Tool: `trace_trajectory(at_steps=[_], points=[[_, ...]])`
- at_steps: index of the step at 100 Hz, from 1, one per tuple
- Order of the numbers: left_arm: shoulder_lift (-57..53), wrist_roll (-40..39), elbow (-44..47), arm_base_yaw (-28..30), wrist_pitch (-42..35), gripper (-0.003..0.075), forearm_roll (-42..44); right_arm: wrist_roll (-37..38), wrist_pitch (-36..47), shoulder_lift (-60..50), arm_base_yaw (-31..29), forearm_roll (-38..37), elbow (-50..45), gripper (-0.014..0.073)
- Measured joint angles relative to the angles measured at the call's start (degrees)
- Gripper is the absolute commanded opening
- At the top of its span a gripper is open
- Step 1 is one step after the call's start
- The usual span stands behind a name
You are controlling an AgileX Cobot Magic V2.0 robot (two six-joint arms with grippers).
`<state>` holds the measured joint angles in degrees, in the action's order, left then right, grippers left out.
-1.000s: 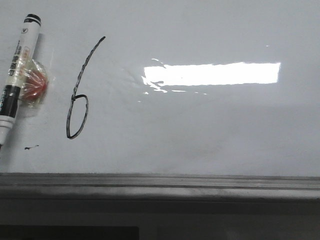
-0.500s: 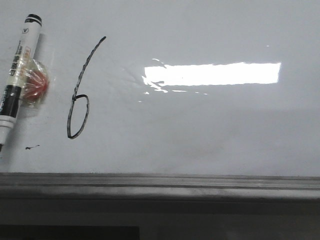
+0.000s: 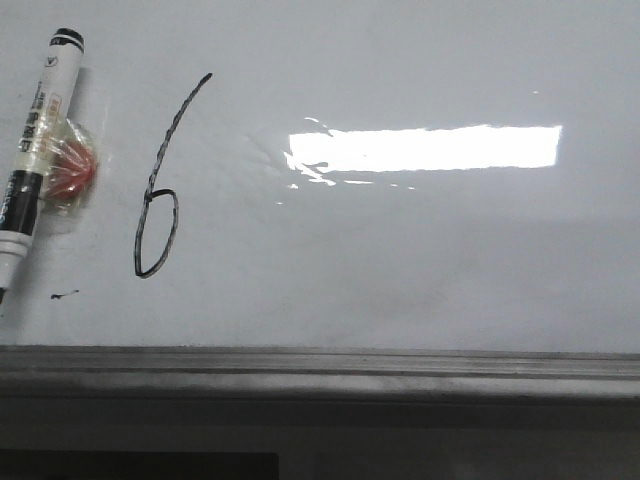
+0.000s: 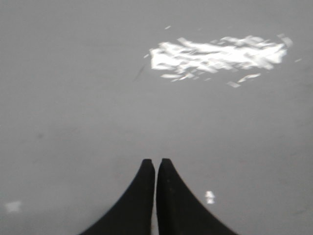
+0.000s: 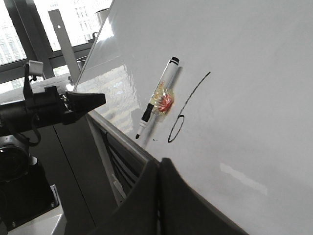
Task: Write number 6 on whiteboard
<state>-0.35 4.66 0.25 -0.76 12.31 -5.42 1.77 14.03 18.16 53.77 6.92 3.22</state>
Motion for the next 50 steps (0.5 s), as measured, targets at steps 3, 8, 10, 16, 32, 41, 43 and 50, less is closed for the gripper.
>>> trace_trajectory(at_steps=[3, 8, 10, 16, 32, 41, 43, 50], points=[[0.00, -0.04, 0.09, 1.77, 0.42, -0.0019, 0.00, 0.00, 0.00, 0.00, 0.00, 0.00, 0.00, -0.0065], [0.00, -0.13, 0.09, 4.43, 0.70, -0.0019, 0.00, 0.00, 0.00, 0.00, 0.00, 0.00, 0.00, -0.0065], [0.00, -0.13, 0.09, 5.35, 1.27, -0.0019, 0.02, 0.00, 0.00, 0.00, 0.00, 0.00, 0.00, -0.0065], [0.00, -0.13, 0.09, 7.06, 4.65, -0.0019, 0.02, 0.00, 0.00, 0.00, 0.00, -0.04, 0.00, -0.0065], [0.00, -0.27, 0.09, 7.61, 6.47, -0.0019, 0.12, 0.00, 0.00, 0.00, 0.00, -0.04, 0.00, -0.0065], [0.00, -0.27, 0.09, 6.10, 6.47, -0.0019, 0.12, 0.00, 0.00, 0.00, 0.00, -0.04, 0.00, -0.0065], [0.00, -0.27, 0.09, 5.66, 6.47, -0.0019, 0.12, 0.00, 0.00, 0.00, 0.00, -0.04, 0.00, -0.0065], [0.00, -0.27, 0.09, 4.08, 6.47, -0.0019, 0.12, 0.00, 0.00, 0.00, 0.00, -0.04, 0.00, -0.0065]])
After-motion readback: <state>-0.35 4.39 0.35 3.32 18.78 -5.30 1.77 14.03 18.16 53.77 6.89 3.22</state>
